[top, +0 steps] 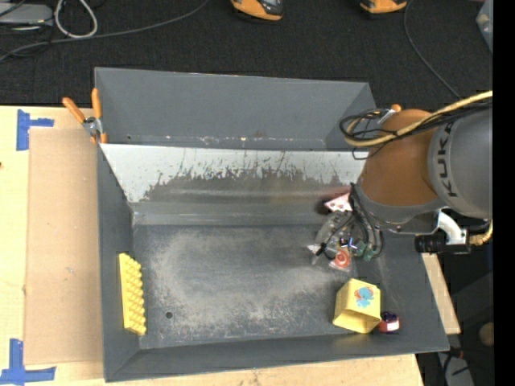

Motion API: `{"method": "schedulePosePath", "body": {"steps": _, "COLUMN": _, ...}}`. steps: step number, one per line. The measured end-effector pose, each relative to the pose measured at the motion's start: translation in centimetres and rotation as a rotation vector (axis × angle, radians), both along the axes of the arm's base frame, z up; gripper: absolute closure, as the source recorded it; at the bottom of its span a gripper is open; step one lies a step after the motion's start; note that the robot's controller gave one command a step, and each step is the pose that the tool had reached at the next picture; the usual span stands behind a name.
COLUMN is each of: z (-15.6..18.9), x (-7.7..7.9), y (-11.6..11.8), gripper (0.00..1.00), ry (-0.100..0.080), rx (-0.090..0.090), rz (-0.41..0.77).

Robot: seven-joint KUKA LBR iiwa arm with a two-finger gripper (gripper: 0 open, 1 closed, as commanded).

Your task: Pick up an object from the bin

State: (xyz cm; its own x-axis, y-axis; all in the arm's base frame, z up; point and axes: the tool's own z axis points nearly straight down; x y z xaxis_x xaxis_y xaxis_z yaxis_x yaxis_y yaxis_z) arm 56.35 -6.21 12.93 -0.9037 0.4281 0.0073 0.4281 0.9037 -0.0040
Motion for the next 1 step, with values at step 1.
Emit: {"method": "schedulePosePath", "body": {"steps": 1, "z": 3.7, "x": -0.08, "y": 0.01, "gripper": 1.0, "ry": 0.003, "rx": 0.001, "rz": 0.001}}
